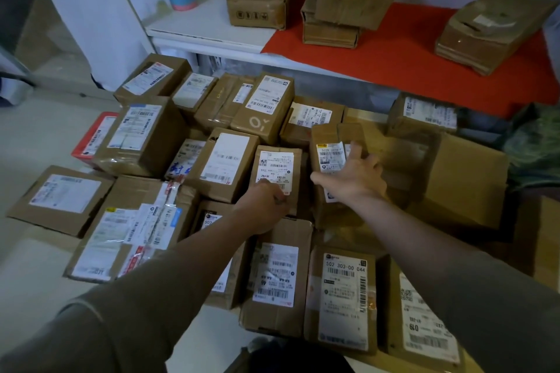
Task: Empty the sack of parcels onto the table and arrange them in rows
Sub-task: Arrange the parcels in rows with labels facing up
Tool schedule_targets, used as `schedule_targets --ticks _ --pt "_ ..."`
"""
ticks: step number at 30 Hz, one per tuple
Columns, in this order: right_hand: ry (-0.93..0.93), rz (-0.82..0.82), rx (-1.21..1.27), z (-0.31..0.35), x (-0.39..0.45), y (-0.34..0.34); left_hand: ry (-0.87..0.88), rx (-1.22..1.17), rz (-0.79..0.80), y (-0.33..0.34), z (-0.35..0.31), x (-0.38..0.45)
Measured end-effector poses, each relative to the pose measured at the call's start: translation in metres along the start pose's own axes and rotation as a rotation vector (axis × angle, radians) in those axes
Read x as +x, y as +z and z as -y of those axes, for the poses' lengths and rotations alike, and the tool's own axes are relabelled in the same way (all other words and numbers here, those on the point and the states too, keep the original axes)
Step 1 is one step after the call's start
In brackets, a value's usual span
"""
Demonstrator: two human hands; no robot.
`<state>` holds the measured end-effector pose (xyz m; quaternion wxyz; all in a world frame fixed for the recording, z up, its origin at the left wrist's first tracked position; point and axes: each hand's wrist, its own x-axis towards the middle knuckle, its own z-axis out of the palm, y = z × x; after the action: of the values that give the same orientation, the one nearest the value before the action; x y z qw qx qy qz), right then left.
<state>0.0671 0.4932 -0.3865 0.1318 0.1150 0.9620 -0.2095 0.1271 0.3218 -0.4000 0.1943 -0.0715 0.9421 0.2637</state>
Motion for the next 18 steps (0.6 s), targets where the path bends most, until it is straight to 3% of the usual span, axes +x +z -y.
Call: schedule_targets --ticks 18 --pt "0.003 -0.039 0.064 -0.0061 0.0043 0.0016 0.049 0.255 -0.016 0.0 -0.004 0.008"
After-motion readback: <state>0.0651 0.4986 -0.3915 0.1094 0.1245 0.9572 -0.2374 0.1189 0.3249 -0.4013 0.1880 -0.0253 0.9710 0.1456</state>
